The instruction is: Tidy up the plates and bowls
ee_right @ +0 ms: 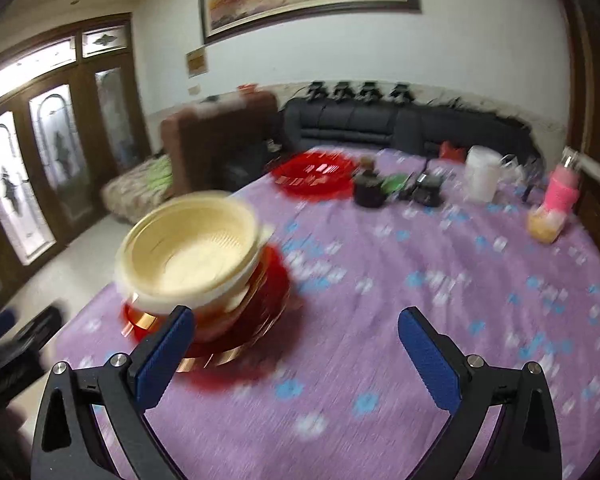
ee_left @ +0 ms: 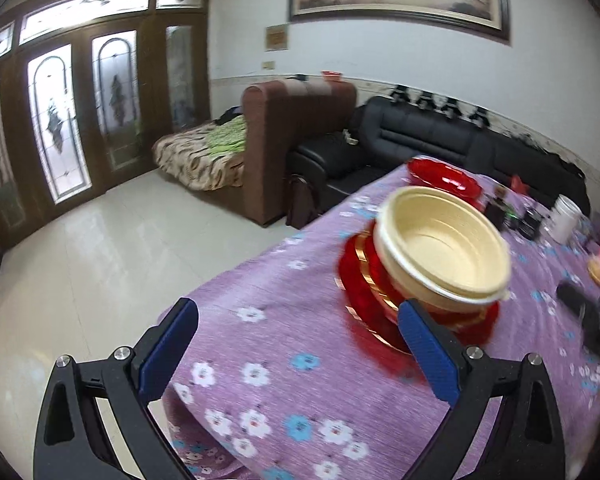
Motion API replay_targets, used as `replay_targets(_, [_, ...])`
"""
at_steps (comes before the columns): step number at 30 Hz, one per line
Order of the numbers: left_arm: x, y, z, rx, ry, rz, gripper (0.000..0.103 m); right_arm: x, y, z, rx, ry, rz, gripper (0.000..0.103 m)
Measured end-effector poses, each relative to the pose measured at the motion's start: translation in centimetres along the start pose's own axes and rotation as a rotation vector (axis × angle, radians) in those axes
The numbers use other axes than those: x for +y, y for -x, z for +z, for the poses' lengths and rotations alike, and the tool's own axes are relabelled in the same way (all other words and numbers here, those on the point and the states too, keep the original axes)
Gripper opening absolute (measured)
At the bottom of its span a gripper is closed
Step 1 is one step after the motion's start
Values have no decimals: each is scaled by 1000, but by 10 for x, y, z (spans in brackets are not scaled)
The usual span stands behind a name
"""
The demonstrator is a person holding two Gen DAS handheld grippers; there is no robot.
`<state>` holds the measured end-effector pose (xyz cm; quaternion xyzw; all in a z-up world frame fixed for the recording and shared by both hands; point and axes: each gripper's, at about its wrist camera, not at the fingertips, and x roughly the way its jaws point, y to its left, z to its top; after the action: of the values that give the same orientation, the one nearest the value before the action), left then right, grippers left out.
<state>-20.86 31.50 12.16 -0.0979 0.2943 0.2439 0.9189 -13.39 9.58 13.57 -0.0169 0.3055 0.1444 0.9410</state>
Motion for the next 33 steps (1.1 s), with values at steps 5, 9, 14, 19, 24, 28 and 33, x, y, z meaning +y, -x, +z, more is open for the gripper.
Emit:
replay_targets(5, [15,-7,-4,29,18,6,100,6,-55,46,24,64,-165,103])
replay_targets(9, [22,-12,-6,39,8,11,100,15,-87,56,110,92,-163,103])
replay_targets(14, [20,-16,4,30,7,-19,100,18,-73,52,62,79,-122,103])
replay_targets(19, [-2,-30,61,1,-11,-90,100,7,-47,40,23,25,-80,103])
replay_targets(24, [-51,-71,112,-17,-192,12,100,-5,-36,20,43,20,-95,103])
replay_targets(28, [-69,-107,120,47,-259,69,100,-20,-31,8,63,-7,-98,103])
replay_targets(33, [-74,-125,112,76,-300,114,101,-36,-22,-2,75,-38,-98,103])
